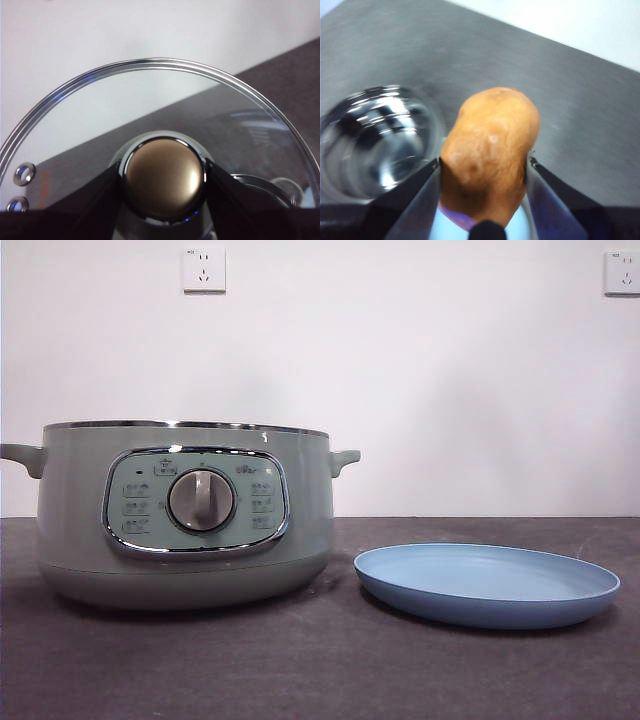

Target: Take the potato out from the steamer,put the potato on the plate,close the lid

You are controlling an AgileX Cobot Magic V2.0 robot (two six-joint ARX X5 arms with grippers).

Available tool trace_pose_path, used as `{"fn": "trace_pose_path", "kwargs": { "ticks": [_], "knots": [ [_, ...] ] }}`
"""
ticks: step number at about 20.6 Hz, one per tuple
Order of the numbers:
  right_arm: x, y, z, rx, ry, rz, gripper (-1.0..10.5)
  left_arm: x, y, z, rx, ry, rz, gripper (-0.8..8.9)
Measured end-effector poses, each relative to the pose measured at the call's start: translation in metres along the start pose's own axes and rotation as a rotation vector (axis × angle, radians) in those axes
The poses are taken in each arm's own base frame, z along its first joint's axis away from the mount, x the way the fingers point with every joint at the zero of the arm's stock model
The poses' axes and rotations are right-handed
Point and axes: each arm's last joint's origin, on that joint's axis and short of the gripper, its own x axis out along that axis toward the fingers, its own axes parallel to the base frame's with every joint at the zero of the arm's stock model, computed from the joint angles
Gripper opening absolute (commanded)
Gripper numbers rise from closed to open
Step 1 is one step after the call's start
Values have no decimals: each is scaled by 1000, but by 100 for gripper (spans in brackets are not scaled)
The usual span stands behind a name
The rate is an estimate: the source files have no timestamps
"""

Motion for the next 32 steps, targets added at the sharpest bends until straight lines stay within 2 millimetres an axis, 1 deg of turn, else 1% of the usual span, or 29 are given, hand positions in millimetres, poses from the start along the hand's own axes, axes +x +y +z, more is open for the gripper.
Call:
{"fn": "trace_pose_path", "kwargs": {
  "ticks": [2,4,6,8,9,11,13,17,19,21,24,25,27,28,30,31,32],
  "knots": [
    [-1,-23,-2,75,5,-76,-10,9,-3,1,5,12,-41,-8],
    [6,-40,-8,137,39,-122,-10,18,-7,1,8,23,-88,-8],
    [23,-46,-17,163,114,-126,-10,23,-9,1,9,28,-119,-8],
    [52,-47,-33,174,238,-112,-10,24,-10,1,9,28,-140,-8],
    [68,-47,-45,182,311,-104,-10,24,-10,1,9,27,-142,-8],
    [103,-43,-71,184,453,-78,-10,24,-10,1,10,28,-140,-8],
    [134,-32,-93,166,510,-51,-9,24,-10,1,10,28,-138,-8],
    [183,-10,-134,125,529,-11,-10,24,-10,1,10,28,-140,-8],
    [201,-1,-154,114,526,0,-10,24,-10,1,9,27,-140,-8],
    [215,6,-175,111,524,7,-10,24,-10,1,10,28,-140,-8],
    [225,11,-203,120,567,33,-9,24,-10,1,10,28,-140,-8],
    [226,11,-207,124,573,35,-9,24,-10,1,10,28,-140,-8],
    [226,11,-207,125,568,37,11,24,-10,1,10,28,-140,-8],
    [226,11,-207,125,569,38,80,24,-10,1,10,28,-140,-8],
    [226,11,-207,126,569,38,414,24,-10,1,9,28,-140,-8],
    [226,11,-207,126,569,38,508,24,-10,1,10,28,-140,-8],
    [225,11,-207,126,568,38,506,24,-10,1,10,28,-140,-8]
  ]
}}
